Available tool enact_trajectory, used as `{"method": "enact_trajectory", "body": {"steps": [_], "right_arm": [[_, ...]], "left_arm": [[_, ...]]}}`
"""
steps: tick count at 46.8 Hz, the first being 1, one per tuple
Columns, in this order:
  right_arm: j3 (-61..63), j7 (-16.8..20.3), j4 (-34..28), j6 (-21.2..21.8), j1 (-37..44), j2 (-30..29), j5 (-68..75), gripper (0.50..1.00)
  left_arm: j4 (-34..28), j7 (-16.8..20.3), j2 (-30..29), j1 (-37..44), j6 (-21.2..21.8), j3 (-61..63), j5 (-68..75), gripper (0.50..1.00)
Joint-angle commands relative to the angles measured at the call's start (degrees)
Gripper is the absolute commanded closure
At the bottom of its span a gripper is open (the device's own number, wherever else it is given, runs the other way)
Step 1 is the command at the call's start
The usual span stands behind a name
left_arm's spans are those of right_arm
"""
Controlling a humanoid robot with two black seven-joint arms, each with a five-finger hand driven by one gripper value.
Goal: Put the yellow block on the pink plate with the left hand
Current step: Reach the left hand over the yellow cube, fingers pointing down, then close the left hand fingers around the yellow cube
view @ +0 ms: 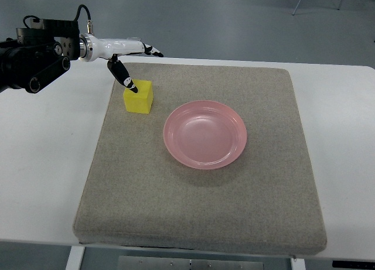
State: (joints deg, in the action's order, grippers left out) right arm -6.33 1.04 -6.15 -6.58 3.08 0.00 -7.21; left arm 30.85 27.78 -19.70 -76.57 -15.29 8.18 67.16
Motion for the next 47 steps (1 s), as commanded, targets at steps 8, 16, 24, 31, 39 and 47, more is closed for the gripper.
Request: {"method": "enact_trajectory", "body": {"steps": [8,16,24,31,39,47], "right_arm": [[0.0,0.0,0.0,0.1,0.0,0.0,0.0,0.576],[0.0,0.0,0.0,0.0,0.0,0.0,0.0,0.576],[0.0,0.0,0.0,0.0,0.0,0.0,0.0,0.576],[0.0,0.0,0.0,0.0,0.0,0.0,0.0,0.576],[0.0,0.0,0.0,0.0,0.0,0.0,0.0,0.576],[0.0,0.0,0.0,0.0,0.0,0.0,0.0,0.576]], "left_arm": [[1.7,0.2,-0.3,-0.8,-2.8,0.0,0.3,0.510],[1.6,0.2,-1.0,-1.0,-3.3,0.0,0.3,0.510],[1.7,0.2,-2.2,-0.9,-5.6,0.0,0.3,0.510],[1.7,0.2,-2.8,-0.4,-5.8,0.1,0.3,0.510],[1.6,0.2,-2.6,0.5,-5.8,0.1,0.2,0.510],[1.1,0.2,-2.4,1.5,-5.5,0.1,0.1,0.514]]}}
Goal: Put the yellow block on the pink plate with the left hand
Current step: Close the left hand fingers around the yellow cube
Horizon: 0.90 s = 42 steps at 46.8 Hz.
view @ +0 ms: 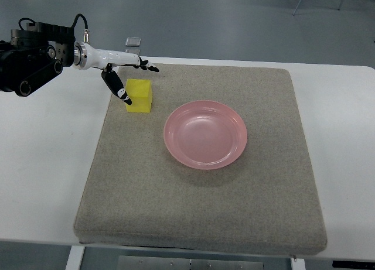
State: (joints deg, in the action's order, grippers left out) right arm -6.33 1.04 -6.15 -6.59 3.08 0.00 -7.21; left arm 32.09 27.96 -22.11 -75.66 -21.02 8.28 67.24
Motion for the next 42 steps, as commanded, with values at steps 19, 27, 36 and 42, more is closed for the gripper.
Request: {"method": "enact_trajectory", "body": {"steps": [19,27,36,42], "right_arm": [[0.0,0.0,0.0,0.0,0.0,0.0,0.0,0.576],[0.0,0.0,0.0,0.0,0.0,0.0,0.0,0.576],[0.0,0.0,0.0,0.0,0.0,0.0,0.0,0.576],[0.0,0.0,0.0,0.0,0.0,0.0,0.0,0.576]], "left_arm": [[-0.2,0.0,0.1,1.7,1.0,0.0,0.2,0.649],[-0.2,0.0,0.1,1.7,1.1,0.0,0.2,0.692],[-0.3,0.0,0.1,1.7,1.1,0.0,0.2,0.825],[-1.2,-0.1,0.4,1.6,1.2,-0.1,-0.4,0.969]]}}
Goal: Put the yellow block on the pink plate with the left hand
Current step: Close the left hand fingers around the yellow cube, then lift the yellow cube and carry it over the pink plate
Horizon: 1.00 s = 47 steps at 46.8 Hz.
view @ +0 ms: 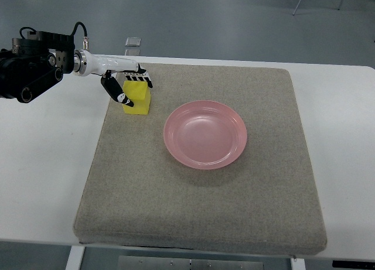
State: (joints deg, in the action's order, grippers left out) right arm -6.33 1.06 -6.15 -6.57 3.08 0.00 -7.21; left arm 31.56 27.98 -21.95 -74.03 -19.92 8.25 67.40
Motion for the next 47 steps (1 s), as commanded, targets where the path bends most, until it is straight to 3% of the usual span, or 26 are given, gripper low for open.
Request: {"method": "enact_trajectory", "body": {"steps": [1,20,33,38,47], "right_arm": [[0.0,0.0,0.0,0.0,0.0,0.0,0.0,0.576],[0.0,0.0,0.0,0.0,0.0,0.0,0.0,0.576],[0.0,0.0,0.0,0.1,0.0,0.0,0.0,0.576],[0.0,0.0,0.0,0.0,0.0,0.0,0.0,0.576],[0.0,0.0,0.0,0.1,0.0,0.0,0.0,0.576]], "left_arm": [[-0.9,-0.2,0.2,-0.1,0.1,-0.1,-0.7,0.988],[-4.7,-0.1,0.4,-0.5,1.1,-1.0,-1.6,1.000],[-3.9,-0.1,0.4,-2.0,3.0,-1.0,-2.0,1.000],[-1.4,-0.1,0.4,-3.4,3.1,-1.0,-2.1,1.000],[8.6,-0.1,-0.6,-5.8,6.3,-1.0,-2.6,1.000]]}}
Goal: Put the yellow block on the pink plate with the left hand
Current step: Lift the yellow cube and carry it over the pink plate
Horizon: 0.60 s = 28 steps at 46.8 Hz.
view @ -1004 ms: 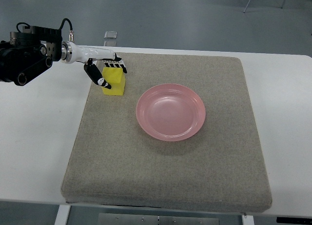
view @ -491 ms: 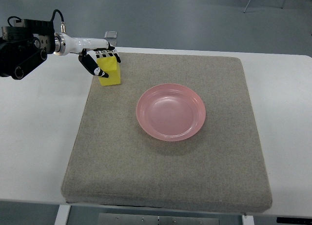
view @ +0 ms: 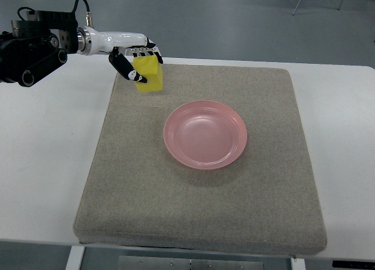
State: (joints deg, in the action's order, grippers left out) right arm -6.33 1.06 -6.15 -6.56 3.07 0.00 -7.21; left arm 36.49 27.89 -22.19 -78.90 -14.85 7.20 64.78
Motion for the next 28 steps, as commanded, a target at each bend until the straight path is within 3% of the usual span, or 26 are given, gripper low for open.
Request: {"method": "enact_trajectory", "body": {"steps": [1,19,28], "right_arm": [[0.0,0.0,0.0,0.1,0.0,0.0,0.0,0.576],[0.0,0.0,0.0,0.0,0.0,0.0,0.0,0.576],[0.0,0.0,0.0,0.0,0.0,0.0,0.0,0.576]], "left_arm": [[4.9,0.0,-0.4,-1.2,1.4,0.0,0.0,1.000],[22.6,0.1,-3.3,-3.4,2.4,-1.9,1.3,1.000],[25.8,0.1,-3.5,-3.1,1.8,-1.3,1.7,1.000]]}}
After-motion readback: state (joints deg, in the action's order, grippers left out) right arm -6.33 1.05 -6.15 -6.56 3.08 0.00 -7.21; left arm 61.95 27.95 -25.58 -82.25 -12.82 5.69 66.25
